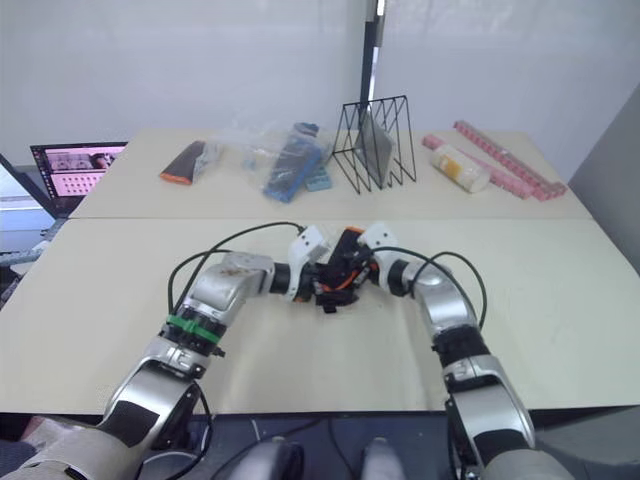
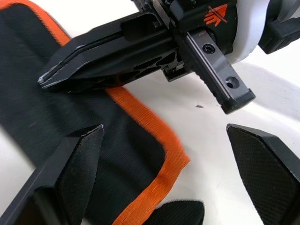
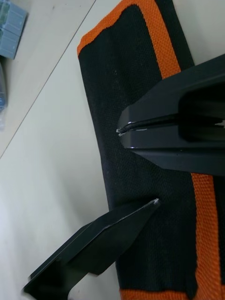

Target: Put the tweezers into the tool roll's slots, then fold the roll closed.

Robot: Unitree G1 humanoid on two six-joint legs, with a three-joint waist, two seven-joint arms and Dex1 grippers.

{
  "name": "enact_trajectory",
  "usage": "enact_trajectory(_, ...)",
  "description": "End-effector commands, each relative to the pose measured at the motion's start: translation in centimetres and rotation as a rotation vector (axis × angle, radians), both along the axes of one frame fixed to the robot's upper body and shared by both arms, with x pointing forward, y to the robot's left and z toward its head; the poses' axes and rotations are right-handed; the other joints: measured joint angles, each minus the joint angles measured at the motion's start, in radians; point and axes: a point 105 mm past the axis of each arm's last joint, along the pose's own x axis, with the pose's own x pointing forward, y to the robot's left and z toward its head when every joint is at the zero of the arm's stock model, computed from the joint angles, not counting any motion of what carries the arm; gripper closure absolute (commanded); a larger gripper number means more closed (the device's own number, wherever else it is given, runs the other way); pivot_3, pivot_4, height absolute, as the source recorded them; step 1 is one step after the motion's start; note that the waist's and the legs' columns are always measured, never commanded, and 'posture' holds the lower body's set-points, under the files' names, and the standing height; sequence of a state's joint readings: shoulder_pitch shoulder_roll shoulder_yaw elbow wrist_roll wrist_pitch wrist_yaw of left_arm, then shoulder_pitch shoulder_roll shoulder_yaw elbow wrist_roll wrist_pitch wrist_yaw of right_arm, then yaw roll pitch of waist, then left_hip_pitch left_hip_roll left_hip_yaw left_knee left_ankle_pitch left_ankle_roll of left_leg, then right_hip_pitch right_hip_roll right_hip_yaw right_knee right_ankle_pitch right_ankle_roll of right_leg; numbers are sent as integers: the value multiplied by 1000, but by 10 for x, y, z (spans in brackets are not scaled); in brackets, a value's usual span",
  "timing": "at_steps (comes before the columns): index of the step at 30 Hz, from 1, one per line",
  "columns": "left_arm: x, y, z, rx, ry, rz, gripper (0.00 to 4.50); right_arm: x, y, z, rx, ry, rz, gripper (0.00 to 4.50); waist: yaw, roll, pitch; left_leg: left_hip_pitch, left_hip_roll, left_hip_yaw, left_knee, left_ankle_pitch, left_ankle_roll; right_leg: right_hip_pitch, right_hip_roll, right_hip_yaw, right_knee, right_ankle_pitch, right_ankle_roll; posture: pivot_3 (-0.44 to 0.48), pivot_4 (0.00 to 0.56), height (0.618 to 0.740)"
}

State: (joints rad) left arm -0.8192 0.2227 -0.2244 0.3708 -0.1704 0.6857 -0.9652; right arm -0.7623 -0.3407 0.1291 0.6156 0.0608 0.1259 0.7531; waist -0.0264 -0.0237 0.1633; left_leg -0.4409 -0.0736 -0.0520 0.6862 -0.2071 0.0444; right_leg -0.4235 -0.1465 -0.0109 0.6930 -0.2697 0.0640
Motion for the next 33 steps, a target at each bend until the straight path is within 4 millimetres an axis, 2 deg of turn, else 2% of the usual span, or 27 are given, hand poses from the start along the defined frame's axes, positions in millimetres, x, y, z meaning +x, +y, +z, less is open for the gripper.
enact_trajectory(1, 0, 12, 23, -54, -48, -2, 47, -2, -12, -29, -52, 99, -58, 4500, 0, 0, 0, 0, 0, 0, 0, 0, 0, 0, 0, 0, 0, 0, 0, 0, 150, 687)
enact_trajectory(5, 8, 39, 30, -28, -109, 27, 47, -3, -15, -33, -46, 118, -69, 4500, 1, 0, 0, 1, 0, 0, 0, 0, 0, 1, 0, 0, 0, 0, 0, 0, 150, 687)
enact_trajectory(9, 11, 43, 48, -128, -161, 21, 47, -3, -15, -34, -26, 125, -78, 4500, 10, 0, 0, 1, 0, 0, 1, 0, 0, 1, 0, 0, 0, 0, 0, 0, 150, 687)
enact_trajectory(10, 11, 41, 52, -161, -171, 9, 600, -3, -15, -34, -21, 126, -81, 4500, 11, 0, 0, 1, 0, 0, 1, 0, 0, 1, 0, 0, 0, 0, 0, 0, 150, 687)
enact_trajectory(11, 10, 40, 55, -193, -176, -7, 832, -4, -14, -34, -20, 127, -81, 4500, 12, 0, 0, 1, 0, 0, 2, 0, 0, 2, 0, -1, 0, 0, 0, 0, 150, 687)
enact_trajectory(12, 10, 38, 56, -209, -179, -16, 1246, -4, -14, -34, -20, 127, -81, 4500, 12, 0, 0, 1, 0, -1, 2, 0, 0, 2, 0, -1, 0, 0, 0, 0, 150, 687)
enact_trajectory(17, 10, 17, 40, -153, -211, -98, 2993, -6, -15, -34, -19, 124, -81, 4500, 13, 0, 0, 1, -1, 0, 2, 0, 0, 2, 0, -1, 0, 0, 0, 0, 150, 687)
enact_trajectory(21, 15, 1, 21, -100, -239, -110, 4307, -7, -14, -33, -17, 122, -86, 4500, 14, 0, 0, 1, -1, 0, 2, 0, 0, 2, -1, -1, 0, 0, 0, 0, 150, 687)
enact_trajectory(22, 17, -4, 17, -109, -226, -102, 4442, -8, -14, -34, -15, 121, -85, 4500, 14, 0, 0, 1, -1, 0, 2, 0, 0, 2, -1, -1, 0, 0, 0, 0, 150, 687)
enact_trajectory(26, 20, -14, -7, -63, -193, -90, 4442, -10, -14, -37, -8, 131, -90, 4500, 13, 0, 0, 1, -1, 0, 3, -1, 1, 2, -1, -1, 0, 0, 0, 0, 150, 687)
enact_trajectory(28, 20, -14, -28, 4, -163, -71, 4442, -8, -18, -44, -6, 157, -128, 4500, 13, 0, -1, 1, -1, 0, 3, -1, 1, 2, -1, -1, 0, 0, 0, 0, 150, 687)
enact_trajectory(30, 17, -6, -57, 143, -150, -87, 4442, -1, -24, -47, 9, 173, -206, 4500, 13, -2, -3, 1, -1, 0, 3, -1, 1, 2, -1, -1, 0, 0, 0, 0, 150, 687)
enact_trajectory(33, 7, 19, -100, 353, -95, -114, 4442, 10, -25, -43, 84, 189, -286, 4500, 13, -7, -13, 5, -1, 0, 3, -1, 1, 6, 0, -1, 1, 0, 0, 0, 150, 687)
